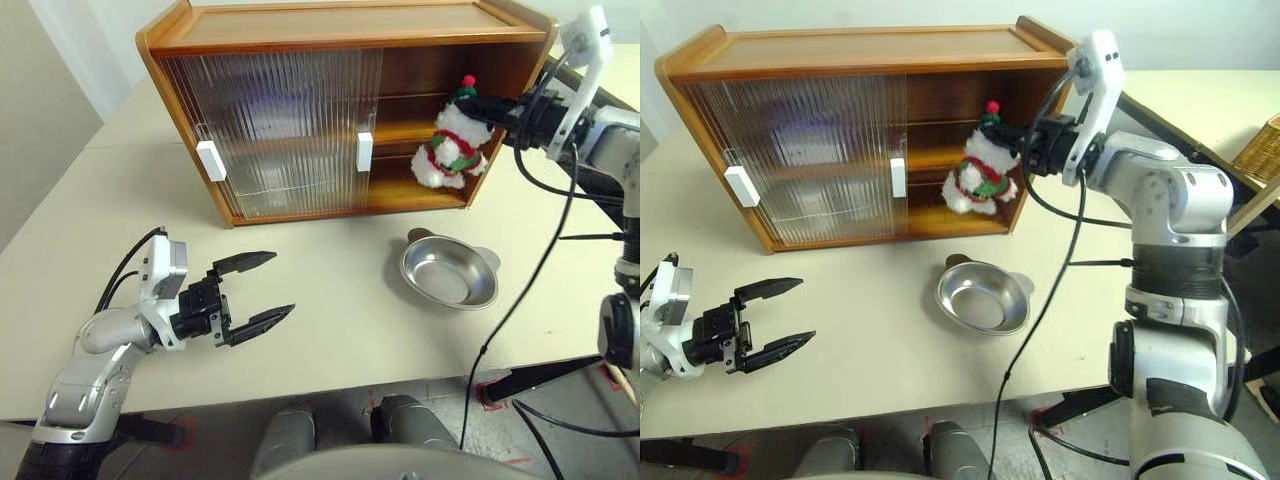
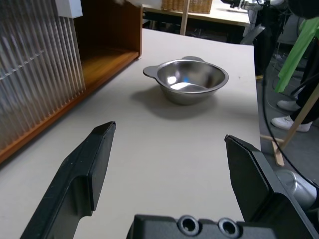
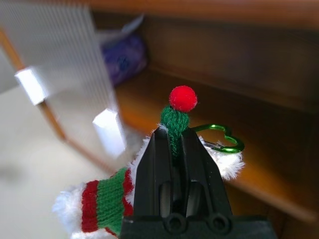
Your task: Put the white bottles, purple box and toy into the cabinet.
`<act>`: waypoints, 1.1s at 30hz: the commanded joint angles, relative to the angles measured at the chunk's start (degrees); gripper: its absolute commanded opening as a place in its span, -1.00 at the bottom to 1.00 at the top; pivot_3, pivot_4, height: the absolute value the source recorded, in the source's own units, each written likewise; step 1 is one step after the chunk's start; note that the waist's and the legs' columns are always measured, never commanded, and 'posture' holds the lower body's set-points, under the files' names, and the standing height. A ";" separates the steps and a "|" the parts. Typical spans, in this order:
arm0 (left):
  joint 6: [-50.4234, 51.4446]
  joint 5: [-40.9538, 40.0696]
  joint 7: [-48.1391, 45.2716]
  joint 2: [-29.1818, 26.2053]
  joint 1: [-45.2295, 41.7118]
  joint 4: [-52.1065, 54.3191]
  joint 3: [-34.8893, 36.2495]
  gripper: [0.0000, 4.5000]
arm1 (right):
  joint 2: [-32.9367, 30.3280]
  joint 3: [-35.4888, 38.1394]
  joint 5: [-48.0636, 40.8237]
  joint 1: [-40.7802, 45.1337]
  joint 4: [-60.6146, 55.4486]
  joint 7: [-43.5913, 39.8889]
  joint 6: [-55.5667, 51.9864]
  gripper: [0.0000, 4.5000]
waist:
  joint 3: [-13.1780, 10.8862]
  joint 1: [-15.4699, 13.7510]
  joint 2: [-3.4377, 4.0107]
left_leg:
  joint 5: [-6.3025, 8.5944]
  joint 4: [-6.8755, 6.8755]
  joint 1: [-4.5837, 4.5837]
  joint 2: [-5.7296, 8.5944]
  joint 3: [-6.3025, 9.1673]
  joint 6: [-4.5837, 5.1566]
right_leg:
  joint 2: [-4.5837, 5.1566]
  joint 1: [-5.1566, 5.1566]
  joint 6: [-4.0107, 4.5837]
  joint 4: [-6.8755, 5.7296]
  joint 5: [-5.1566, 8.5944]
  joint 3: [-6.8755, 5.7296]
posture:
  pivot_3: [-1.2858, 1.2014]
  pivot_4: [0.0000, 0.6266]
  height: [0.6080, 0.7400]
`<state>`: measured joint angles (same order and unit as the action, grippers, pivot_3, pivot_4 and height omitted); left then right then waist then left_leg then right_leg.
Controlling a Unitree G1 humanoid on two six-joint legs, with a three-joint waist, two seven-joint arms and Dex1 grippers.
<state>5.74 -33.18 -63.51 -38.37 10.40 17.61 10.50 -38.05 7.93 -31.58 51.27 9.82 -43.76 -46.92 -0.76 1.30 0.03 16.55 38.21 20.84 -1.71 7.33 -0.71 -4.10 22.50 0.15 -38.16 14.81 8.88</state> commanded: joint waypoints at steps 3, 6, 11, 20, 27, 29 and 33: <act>0.13 0.32 0.26 -0.25 0.67 0.57 0.05 1.00 | 2.82 0.55 2.77 3.25 4.59 1.23 7.58 -1.00 | 0.00 -0.01 0.03 | 0.00 -0.07 0.00 -0.16 0.06 0.00 | -0.14 0.05 0.29 -0.03 -0.35 -0.07 | 0.04 -0.94 1.00; 0.21 0.45 0.58 -0.09 0.96 0.89 -0.21 1.00 | 4.42 -0.14 4.81 5.60 8.07 1.39 12.42 -1.00 | -0.01 -0.03 0.06 | 0.00 -0.11 -0.01 -0.36 0.05 0.00 | -0.27 0.06 0.32 -0.03 -0.38 -0.11 | 0.04 -0.93 1.00; 0.39 0.30 0.97 -0.22 1.29 1.22 -0.08 1.00 | 5.90 -0.87 7.96 8.28 13.22 0.58 19.16 -1.00 | -0.03 -0.09 0.10 | 0.00 -0.18 -0.01 -0.56 0.04 -0.01 | -0.35 0.12 0.43 -0.03 -0.42 -0.15 | 0.05 -0.91 1.00; 0.42 0.08 1.77 -0.41 2.80 2.45 0.37 1.00 | 8.78 -0.80 11.08 7.92 16.13 1.83 24.14 -1.00 | -0.07 -0.39 0.17 | 0.00 -0.22 -0.01 -0.60 0.02 -0.03 | -0.34 0.14 0.53 -0.03 -0.42 -0.13 | 0.06 -0.89 1.00; 0.83 -0.01 1.88 -0.64 2.98 2.92 0.35 1.00 | 12.05 -1.19 14.02 5.83 14.78 5.93 30.19 -1.00 | -0.08 -0.47 0.18 | -0.02 -0.21 -0.03 -0.68 0.03 -0.06 | -0.34 0.15 0.78 -0.03 -0.43 -0.15 | 0.05 -0.87 1.00; 0.95 -0.08 1.81 -0.76 3.00 2.98 0.37 1.00 | 12.56 -1.58 15.34 5.49 15.27 7.00 32.08 -1.00 | -0.09 -0.45 0.20 | -0.04 -0.21 -0.03 -0.70 0.03 -0.09 | -0.32 0.16 0.80 -0.03 -0.45 -0.14 | 0.05 -0.87 1.00; 1.19 -0.24 1.74 -0.99 3.01 3.07 0.31 1.00 | 13.84 -2.13 17.15 5.54 16.61 8.22 35.00 -1.00 | -0.10 -0.40 0.21 | -0.04 -0.21 -0.02 -0.79 0.03 -0.09 | -0.28 0.19 0.90 -0.03 -0.41 -0.13 | 0.05 -0.86 1.00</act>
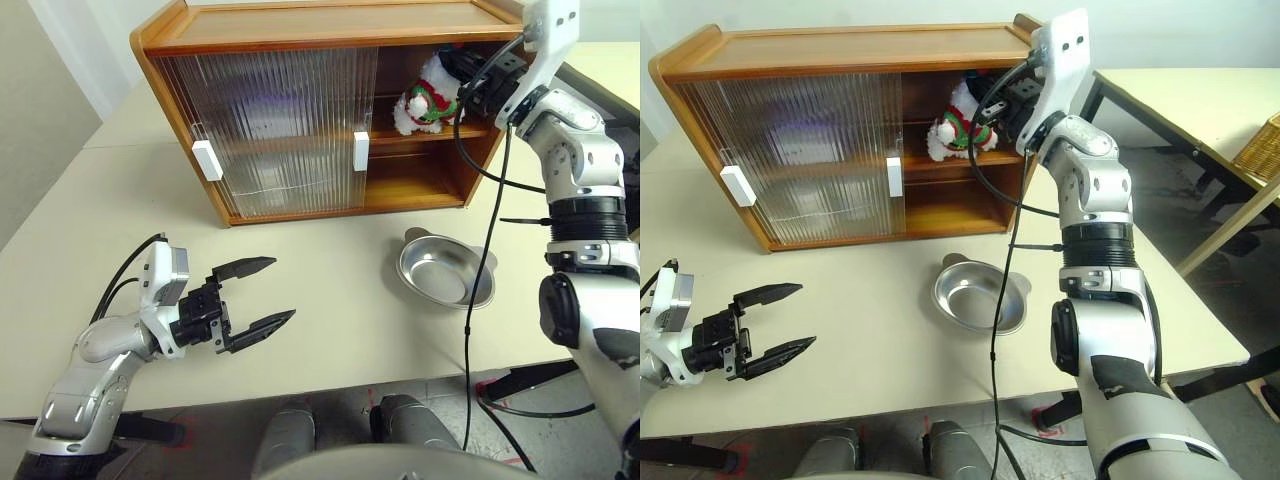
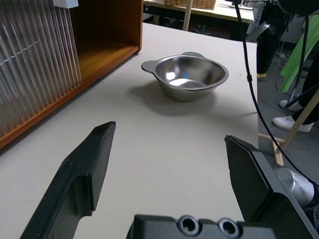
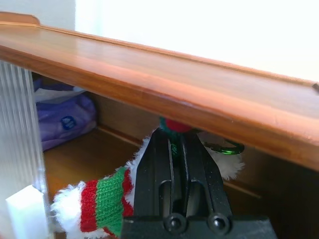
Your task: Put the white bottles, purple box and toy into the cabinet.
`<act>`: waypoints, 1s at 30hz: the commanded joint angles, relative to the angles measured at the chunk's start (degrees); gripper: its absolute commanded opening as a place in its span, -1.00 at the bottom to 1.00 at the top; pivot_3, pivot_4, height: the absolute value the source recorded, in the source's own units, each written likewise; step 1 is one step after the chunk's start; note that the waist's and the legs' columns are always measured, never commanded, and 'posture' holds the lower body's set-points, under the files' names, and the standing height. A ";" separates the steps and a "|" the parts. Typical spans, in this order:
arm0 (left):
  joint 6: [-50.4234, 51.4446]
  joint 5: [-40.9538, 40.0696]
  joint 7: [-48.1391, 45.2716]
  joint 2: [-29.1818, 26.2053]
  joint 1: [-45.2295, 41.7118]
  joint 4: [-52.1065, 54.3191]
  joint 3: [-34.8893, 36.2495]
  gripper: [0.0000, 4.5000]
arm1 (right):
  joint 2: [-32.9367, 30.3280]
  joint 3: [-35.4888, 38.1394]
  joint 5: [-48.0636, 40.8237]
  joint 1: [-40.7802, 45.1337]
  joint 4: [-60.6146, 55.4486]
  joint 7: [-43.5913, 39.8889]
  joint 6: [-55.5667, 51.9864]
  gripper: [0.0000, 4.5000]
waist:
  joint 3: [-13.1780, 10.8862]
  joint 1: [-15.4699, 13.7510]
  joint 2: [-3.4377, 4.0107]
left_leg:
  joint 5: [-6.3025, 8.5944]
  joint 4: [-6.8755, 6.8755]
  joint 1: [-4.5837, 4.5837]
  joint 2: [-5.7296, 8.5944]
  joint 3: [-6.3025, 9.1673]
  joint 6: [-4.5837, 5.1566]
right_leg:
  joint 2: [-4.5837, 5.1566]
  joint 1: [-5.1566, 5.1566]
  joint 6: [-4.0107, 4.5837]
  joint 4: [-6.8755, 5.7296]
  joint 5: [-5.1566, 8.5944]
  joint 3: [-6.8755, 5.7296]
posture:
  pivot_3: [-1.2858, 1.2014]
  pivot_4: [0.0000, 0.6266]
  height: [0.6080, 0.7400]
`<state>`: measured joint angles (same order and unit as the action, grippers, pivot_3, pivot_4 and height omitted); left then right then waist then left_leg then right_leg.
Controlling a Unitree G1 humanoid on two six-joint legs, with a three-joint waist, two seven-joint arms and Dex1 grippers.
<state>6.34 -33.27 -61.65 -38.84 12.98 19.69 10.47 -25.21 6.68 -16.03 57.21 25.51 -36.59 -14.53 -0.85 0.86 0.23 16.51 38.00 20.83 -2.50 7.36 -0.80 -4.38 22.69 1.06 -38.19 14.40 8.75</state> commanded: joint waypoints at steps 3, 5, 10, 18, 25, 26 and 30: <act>0.82 -0.32 -0.11 -0.73 0.29 1.04 0.35 1.00 | 1.77 -1.34 3.30 -0.14 2.32 2.34 5.48 -1.00 | -0.02 0.08 0.03 | 0.00 -0.02 0.01 -0.04 0.00 0.00 | 0.00 0.05 0.02 0.00 -0.01 0.01 | 0.05 -0.85 1.00; 0.98 -0.41 -0.07 -0.83 0.32 1.16 0.46 1.00 | 2.26 -1.56 4.00 -0.02 3.13 2.68 6.57 -1.00 | -0.03 0.06 0.04 | 0.00 -0.04 0.02 -0.09 0.00 0.00 | 0.01 0.07 0.01 0.00 -0.02 0.01 | 0.05 -0.85 1.00; 1.20 -0.49 0.17 -0.80 0.84 1.70 0.65 1.00 | 3.43 -2.58 6.58 0.03 5.62 4.28 10.85 -1.00 | -0.04 0.03 0.05 | 0.01 -0.13 0.04 -0.11 0.00 -0.02 | 0.02 0.12 -0.04 0.00 -0.05 0.01 | 0.05 -0.85 1.00; 1.00 -0.46 0.74 -0.47 1.03 1.98 0.45 1.00 | 4.33 -3.32 9.71 1.83 10.61 6.59 17.05 -1.00 | -0.04 -0.07 0.06 | 0.04 -0.23 0.06 -0.16 0.00 -0.05 | 0.03 0.18 -0.10 0.00 -0.09 -0.01 | 0.06 -0.86 1.00; 0.98 -0.52 0.79 -0.39 1.35 2.29 0.27 1.00 | 4.41 -3.99 12.39 2.61 13.06 9.21 20.55 -1.00 | -0.04 -0.07 0.06 | 0.06 -0.24 0.09 -0.18 0.00 -0.08 | 0.04 0.20 -0.07 0.02 -0.07 -0.01 | 0.06 -0.87 1.00; 0.97 -0.53 0.81 -0.33 1.35 2.31 0.24 1.00 | 4.57 -3.96 12.43 2.65 13.23 9.27 20.64 -1.00 | -0.04 -0.07 0.06 | 0.06 -0.24 0.10 -0.18 0.00 -0.09 | 0.05 0.20 -0.07 0.02 -0.07 -0.02 | 0.06 -0.88 1.00; 0.96 -0.48 0.83 -0.21 1.30 2.42 0.04 1.00 | 5.02 -4.24 13.44 2.91 13.88 10.64 22.16 -1.00 | -0.04 -0.03 0.06 | 0.07 -0.25 0.10 -0.19 -0.01 -0.09 | 0.05 0.22 -0.07 0.02 -0.07 -0.02 | 0.06 -0.88 1.00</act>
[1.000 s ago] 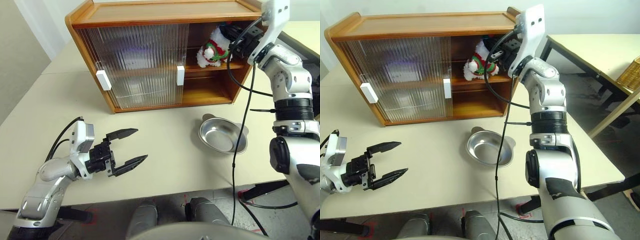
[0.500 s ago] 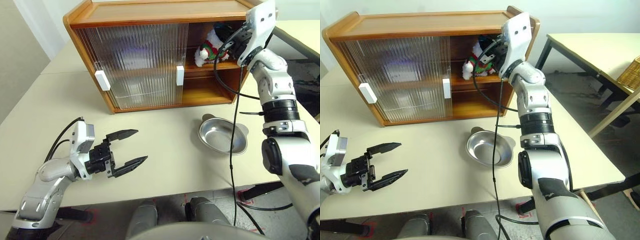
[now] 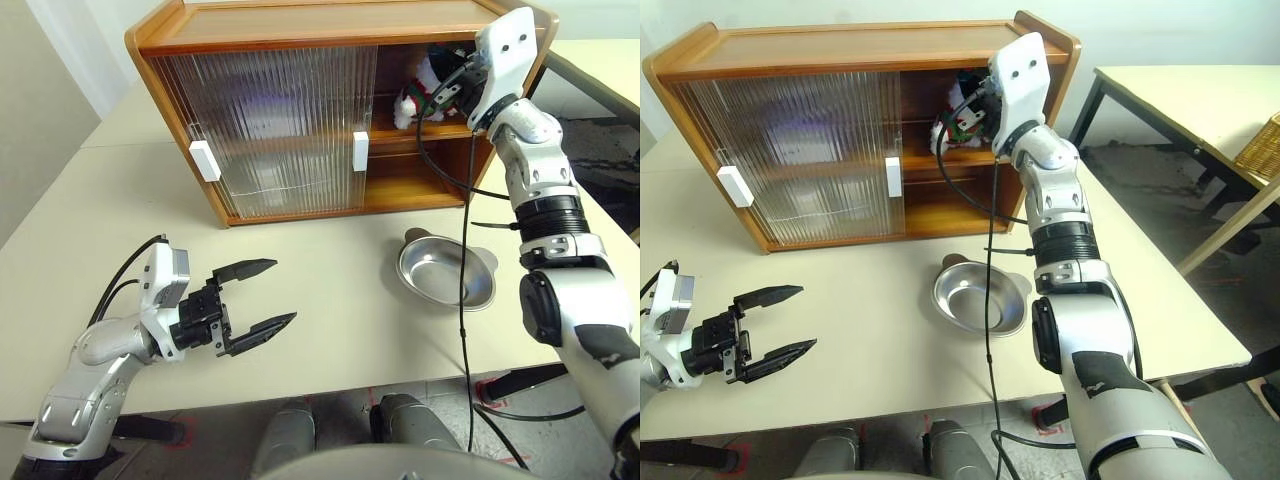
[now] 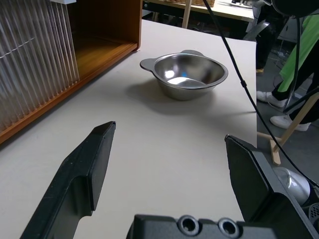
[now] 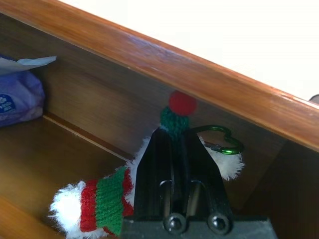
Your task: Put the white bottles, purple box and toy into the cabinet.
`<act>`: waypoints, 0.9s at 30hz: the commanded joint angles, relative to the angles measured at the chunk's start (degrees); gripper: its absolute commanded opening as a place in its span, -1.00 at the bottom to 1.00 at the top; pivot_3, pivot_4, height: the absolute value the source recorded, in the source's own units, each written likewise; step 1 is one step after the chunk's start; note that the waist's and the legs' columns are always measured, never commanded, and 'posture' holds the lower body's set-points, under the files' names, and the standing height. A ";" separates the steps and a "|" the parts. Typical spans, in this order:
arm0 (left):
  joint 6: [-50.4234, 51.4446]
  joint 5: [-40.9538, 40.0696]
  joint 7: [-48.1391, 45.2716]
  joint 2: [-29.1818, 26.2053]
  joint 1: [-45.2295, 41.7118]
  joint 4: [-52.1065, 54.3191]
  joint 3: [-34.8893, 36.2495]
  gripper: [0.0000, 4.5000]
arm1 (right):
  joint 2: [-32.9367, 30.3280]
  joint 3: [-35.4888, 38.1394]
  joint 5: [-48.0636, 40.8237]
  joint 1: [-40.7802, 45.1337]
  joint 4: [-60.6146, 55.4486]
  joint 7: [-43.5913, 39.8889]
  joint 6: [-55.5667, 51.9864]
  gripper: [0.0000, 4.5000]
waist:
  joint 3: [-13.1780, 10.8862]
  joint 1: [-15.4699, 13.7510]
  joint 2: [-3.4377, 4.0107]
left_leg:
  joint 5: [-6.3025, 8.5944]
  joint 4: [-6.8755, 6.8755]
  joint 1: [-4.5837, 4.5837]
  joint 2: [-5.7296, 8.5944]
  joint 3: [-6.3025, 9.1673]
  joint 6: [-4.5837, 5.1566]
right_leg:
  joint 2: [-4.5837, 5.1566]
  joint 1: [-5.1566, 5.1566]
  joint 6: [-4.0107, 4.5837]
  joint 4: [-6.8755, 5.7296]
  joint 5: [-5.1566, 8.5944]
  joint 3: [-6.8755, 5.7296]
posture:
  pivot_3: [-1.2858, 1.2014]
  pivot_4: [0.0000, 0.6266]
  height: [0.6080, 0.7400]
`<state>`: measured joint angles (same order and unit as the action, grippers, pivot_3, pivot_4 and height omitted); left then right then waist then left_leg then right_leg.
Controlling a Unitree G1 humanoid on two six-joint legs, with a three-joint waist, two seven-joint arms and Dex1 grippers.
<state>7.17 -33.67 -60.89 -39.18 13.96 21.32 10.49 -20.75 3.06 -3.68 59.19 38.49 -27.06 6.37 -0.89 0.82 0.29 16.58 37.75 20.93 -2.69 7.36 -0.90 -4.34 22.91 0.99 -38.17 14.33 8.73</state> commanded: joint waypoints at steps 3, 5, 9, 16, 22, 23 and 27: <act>0.18 -0.08 0.10 0.21 0.39 0.88 -0.08 1.00 | 1.10 -0.44 1.04 1.31 1.49 1.45 1.90 -0.71 | 0.00 0.05 0.00 | 0.00 -0.01 0.00 -0.01 0.00 0.00 | 0.00 0.01 0.00 0.00 0.00 0.00 | 0.06 -0.89 1.00; 0.26 -0.15 0.15 0.31 0.44 0.97 -0.11 1.00 | 1.45 -0.42 0.92 1.60 1.61 1.30 2.51 -0.48 | 0.00 0.08 0.00 | 0.01 -0.01 0.01 -0.01 0.00 0.00 | 0.00 0.02 0.00 0.00 0.00 0.00 | 0.06 -0.89 1.00; 0.43 -0.34 0.36 0.59 0.62 1.29 -0.21 1.00 | 1.51 -0.39 1.23 1.80 2.03 1.39 3.60 0.15 | 0.00 0.08 0.00 | 0.01 -0.03 0.02 -0.01 0.00 0.00 | 0.00 0.03 0.00 0.00 0.00 -0.01 | 0.06 -0.88 1.00; 1.40 -0.77 1.22 0.82 0.55 2.50 -0.52 1.00 | 1.61 -0.46 1.33 1.92 2.44 1.03 4.64 1.00 | 0.00 0.08 0.00 | 0.02 -0.03 0.03 -0.01 0.00 -0.01 | 0.01 0.03 0.00 0.02 0.00 -0.01 | 0.07 -0.88 1.00; 2.00 -1.02 1.49 0.86 0.54 3.04 -0.43 1.00 | 1.75 -0.53 1.33 2.11 2.55 0.90 5.10 1.00 | 0.00 0.07 0.00 | 0.02 -0.03 0.03 -0.02 0.00 -0.02 | 0.01 0.03 0.00 0.02 0.00 -0.01 | 0.06 -0.87 1.00; 2.06 -1.06 1.50 0.83 0.54 3.09 -0.40 1.00 | 1.60 -0.53 1.35 2.13 2.43 0.80 5.09 1.00 | -0.01 0.07 0.00 | 0.02 -0.03 0.03 -0.02 0.00 -0.02 | 0.01 0.03 0.00 0.02 0.00 -0.01 | 0.06 -0.87 1.00; 2.30 -1.09 1.46 0.74 0.53 3.19 -0.34 1.00 | 0.55 -0.21 0.89 1.83 1.12 -0.29 4.25 1.00 | -0.01 0.08 0.00 | 0.02 -0.03 0.03 -0.02 0.00 -0.02 | 0.01 0.03 0.02 0.02 0.01 -0.01 | 0.06 -0.87 1.00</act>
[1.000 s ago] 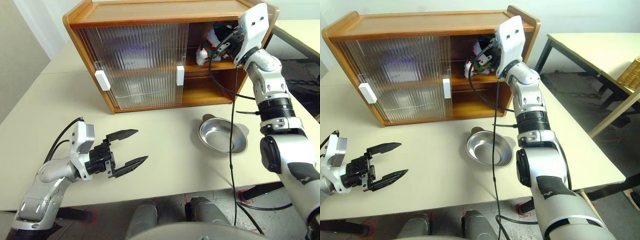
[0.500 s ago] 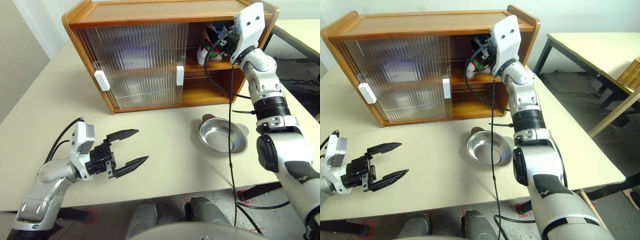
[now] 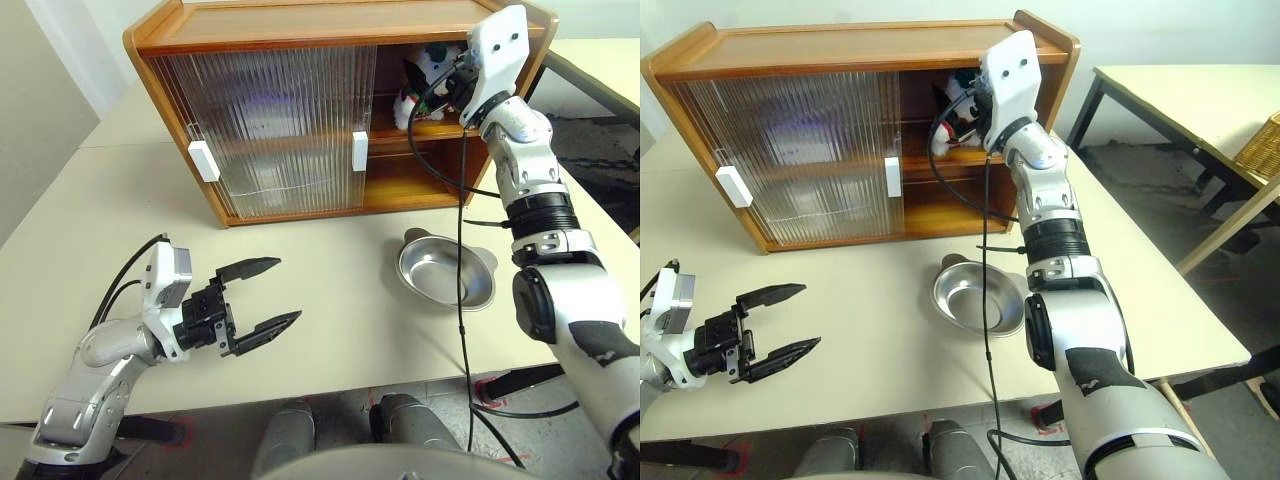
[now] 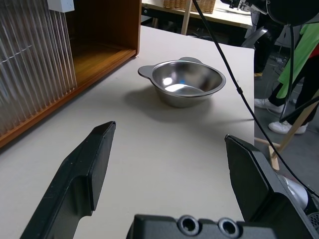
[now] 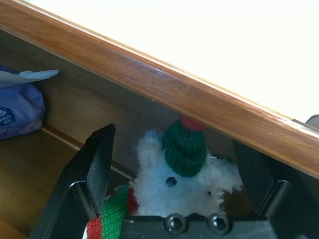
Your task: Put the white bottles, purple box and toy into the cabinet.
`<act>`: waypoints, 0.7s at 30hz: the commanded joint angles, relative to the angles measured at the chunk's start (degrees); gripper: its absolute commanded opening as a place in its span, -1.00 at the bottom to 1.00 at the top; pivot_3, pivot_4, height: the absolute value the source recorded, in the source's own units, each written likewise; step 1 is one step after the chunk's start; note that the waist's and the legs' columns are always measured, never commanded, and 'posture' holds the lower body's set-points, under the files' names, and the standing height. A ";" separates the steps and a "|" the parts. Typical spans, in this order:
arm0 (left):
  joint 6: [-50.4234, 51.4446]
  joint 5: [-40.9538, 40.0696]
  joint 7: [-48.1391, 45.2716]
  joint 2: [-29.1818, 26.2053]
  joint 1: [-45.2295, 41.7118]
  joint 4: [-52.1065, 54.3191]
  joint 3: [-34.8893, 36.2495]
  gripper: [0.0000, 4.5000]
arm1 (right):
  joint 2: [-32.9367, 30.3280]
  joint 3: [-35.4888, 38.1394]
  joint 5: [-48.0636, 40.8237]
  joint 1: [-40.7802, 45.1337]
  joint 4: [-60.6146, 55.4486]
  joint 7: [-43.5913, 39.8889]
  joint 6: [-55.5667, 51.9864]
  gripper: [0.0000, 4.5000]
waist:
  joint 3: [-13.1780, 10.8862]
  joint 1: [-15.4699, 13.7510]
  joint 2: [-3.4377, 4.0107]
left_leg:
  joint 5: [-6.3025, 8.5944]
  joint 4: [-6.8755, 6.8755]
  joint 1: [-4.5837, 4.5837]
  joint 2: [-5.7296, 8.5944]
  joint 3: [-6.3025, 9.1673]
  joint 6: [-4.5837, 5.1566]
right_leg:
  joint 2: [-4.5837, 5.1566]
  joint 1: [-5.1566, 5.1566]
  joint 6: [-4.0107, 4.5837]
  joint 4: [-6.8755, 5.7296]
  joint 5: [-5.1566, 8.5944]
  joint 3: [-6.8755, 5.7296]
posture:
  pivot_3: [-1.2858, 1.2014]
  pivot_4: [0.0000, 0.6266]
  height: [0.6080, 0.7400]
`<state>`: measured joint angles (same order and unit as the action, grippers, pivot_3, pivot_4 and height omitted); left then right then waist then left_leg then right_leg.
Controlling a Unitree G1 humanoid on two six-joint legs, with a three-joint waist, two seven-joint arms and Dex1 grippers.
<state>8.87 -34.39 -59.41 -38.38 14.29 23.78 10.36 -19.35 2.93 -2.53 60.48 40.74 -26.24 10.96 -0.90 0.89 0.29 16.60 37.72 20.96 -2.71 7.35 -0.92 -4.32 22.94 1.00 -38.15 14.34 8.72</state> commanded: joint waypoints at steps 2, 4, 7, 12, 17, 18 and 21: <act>0.62 -0.37 -0.13 -0.12 0.14 0.61 -0.15 1.00 | -1.40 0.16 -0.64 0.26 -2.24 -1.76 -0.94 1.00 | 0.00 0.01 0.00 | 0.01 0.00 0.01 0.00 0.00 -0.01 | 0.00 0.00 0.00 0.00 0.00 0.00 | 0.06 -0.87 1.00; 0.65 -0.35 -0.25 -0.16 0.03 0.48 -0.12 1.00 | -1.99 0.37 -1.11 -0.21 -3.49 -2.52 -1.79 1.00 | 0.00 0.03 0.00 | 0.01 0.00 0.01 0.00 0.00 -0.02 | 0.00 0.00 0.01 0.01 0.01 0.00 | 0.06 -0.88 1.00; 0.70 -0.34 -0.42 -0.22 -0.23 0.22 -0.11 1.00 | -2.91 0.67 -2.11 -1.38 -6.44 -4.05 -4.08 1.00 | -0.01 0.05 -0.01 | 0.02 -0.01 0.01 0.00 -0.01 -0.03 | 0.00 0.01 0.02 0.01 0.01 0.00 | 0.05 -0.88 1.00; 0.76 -0.29 -0.76 -0.31 -0.75 -0.22 -0.16 1.00 | -4.49 0.91 -3.49 -3.66 -12.12 -5.81 -9.03 1.00 | -0.01 0.07 -0.01 | 0.02 0.00 0.01 0.01 -0.03 -0.04 | 0.00 -0.01 0.02 0.02 0.02 0.00 | 0.05 -0.88 1.00; 0.79 -0.20 -1.22 -0.28 -1.16 -0.60 -0.39 1.00 | -6.17 0.83 -3.80 -5.28 -16.59 -6.89 -12.30 1.00 | -0.02 0.07 -0.01 | 0.02 0.01 0.01 0.02 -0.05 -0.04 | -0.01 -0.03 0.01 0.02 0.02 0.01 | 0.04 -0.88 1.00; 0.77 -0.16 -1.27 -0.26 -1.25 -0.71 -0.40 1.00 | -6.44 0.86 -4.08 -5.69 -17.41 -7.21 -13.02 1.00 | -0.02 0.07 -0.01 | 0.02 0.02 0.01 0.03 -0.05 -0.04 | -0.01 -0.03 0.00 0.02 0.02 0.01 | 0.04 -0.88 1.00; 0.67 -0.05 -1.43 -0.19 -1.45 -0.96 -0.35 1.00 | -7.26 0.99 -4.76 -7.23 -20.19 -8.04 -14.80 1.00 | -0.02 0.06 -0.01 | 0.02 0.03 0.00 0.03 -0.06 -0.04 | -0.02 -0.03 0.00 0.02 0.02 0.01 | 0.04 -0.89 1.00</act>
<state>9.34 -34.41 -60.49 -38.42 12.84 23.52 10.33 -25.82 3.26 -6.14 54.07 23.47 -33.45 -2.72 -0.92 0.95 0.27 16.62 37.74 20.96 -2.68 7.29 -0.96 -4.34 22.91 1.00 -38.13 14.36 8.73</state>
